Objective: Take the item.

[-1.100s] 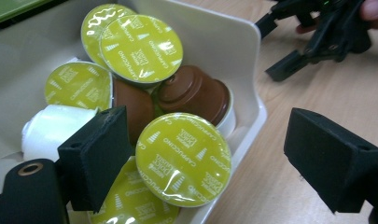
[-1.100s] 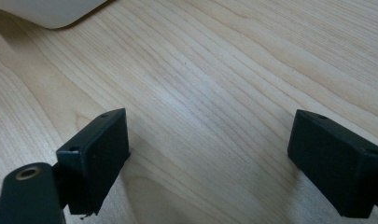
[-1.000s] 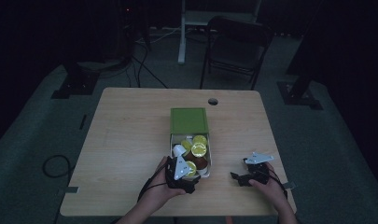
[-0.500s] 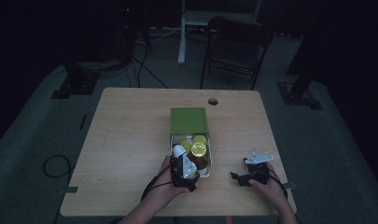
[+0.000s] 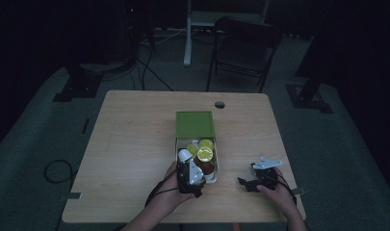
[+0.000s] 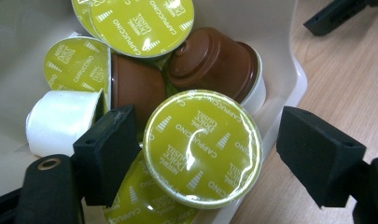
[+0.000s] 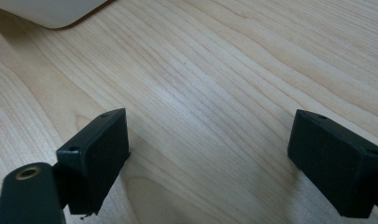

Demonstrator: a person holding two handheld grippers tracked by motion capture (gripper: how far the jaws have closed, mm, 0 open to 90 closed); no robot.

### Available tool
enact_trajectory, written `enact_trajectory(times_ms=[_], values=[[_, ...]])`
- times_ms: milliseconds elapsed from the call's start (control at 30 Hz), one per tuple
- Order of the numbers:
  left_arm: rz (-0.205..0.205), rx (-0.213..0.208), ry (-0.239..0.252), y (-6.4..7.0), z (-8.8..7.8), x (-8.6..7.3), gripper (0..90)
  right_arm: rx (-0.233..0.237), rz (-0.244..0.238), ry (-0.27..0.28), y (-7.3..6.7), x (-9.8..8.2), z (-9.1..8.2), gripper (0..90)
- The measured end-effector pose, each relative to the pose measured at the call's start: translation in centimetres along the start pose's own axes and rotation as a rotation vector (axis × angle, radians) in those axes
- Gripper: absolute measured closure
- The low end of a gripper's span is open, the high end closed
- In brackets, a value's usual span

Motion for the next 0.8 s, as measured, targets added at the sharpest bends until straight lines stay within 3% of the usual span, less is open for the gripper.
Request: enact_trajectory(times_ms=[100,333,367,800], values=[[0.012,-0.004,0.002,-0.09,-0.16,0.0,29.2,0.0,0.0,0.0,0.0,0.0,0.0,12.1],[0.001,-0.004,0.016,-0.29,-0.21,0.17,32.9,0.0,0.0,0.0,0.0,0.0,0.0,12.1],[0.0,0.01,0.018,-0.51,-0.23,0.21,37.9,0.0,0.0,0.0,0.0,0.0,0.0,12.1],[-0.004,0.005,0.027,-0.56,-0.14,0.27,38.3,0.0,0.0,0.0,0.0,0.0,0.0,12.1]])
Point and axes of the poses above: each handheld gripper's, and its own axes: z roughly forward along the jaws, x roughly out of its top, y roughly to its right, the point moved 8 cm from there along z, roughly forward along the jaws, and after that the axes turned 14 degrees about x, right-handed, at the moved point
